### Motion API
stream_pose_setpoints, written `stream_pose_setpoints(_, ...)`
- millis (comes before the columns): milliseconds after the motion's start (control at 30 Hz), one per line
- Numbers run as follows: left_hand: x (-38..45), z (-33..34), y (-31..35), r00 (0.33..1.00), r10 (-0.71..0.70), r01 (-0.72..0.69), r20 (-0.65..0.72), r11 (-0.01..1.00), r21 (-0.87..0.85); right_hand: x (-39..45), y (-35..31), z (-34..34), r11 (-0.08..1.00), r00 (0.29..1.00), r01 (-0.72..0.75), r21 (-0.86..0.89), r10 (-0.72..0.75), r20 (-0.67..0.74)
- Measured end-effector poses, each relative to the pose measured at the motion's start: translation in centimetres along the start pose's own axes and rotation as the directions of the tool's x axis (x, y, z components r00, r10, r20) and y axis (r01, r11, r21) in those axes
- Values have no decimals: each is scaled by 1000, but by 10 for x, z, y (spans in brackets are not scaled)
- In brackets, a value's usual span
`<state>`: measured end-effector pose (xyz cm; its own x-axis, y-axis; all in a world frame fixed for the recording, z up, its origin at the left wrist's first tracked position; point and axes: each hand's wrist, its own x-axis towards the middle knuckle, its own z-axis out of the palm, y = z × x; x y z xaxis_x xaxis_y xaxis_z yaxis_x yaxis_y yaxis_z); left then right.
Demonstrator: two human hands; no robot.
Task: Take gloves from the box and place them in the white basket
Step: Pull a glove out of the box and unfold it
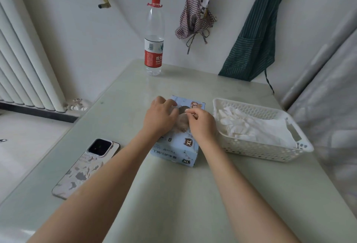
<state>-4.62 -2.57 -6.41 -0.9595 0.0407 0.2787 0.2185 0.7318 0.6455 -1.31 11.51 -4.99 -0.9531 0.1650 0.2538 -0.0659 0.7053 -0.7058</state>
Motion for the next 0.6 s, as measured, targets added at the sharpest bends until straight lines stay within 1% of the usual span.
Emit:
stream_pose_setpoints(67,-3,-2,2,990,138,-137,-19,990,31,-2,-1,4,998,1000,3,-69,-4,-17)
stream_pose_setpoints(100,-5,-2,2,984,179,-178,-10,982,57,-3,-1,5,995,1000,7,-103,-9,-25)
stream_pose_setpoints(167,-6,-2,1,975,222,-221,-1,969,112,-3,0,7,991,999,13,-133,-18,-40)
stream_pose_setpoints(233,-5,1,0,965,260,-253,-22,953,169,-3,-1,7,987,998,29,-156,-38,-54)
stream_pose_setpoints(367,-3,2,-1,963,269,-254,-33,939,230,-6,-4,5,980,991,54,-190,-76,-108)
stream_pose_setpoints(500,-2,3,1,970,237,-221,-50,950,220,-11,-5,2,997,985,5,-78,-18,-174)
stream_pose_setpoints(600,-3,3,2,972,230,-215,-57,956,199,-8,-10,-3,999,984,48,-13,-49,-171)
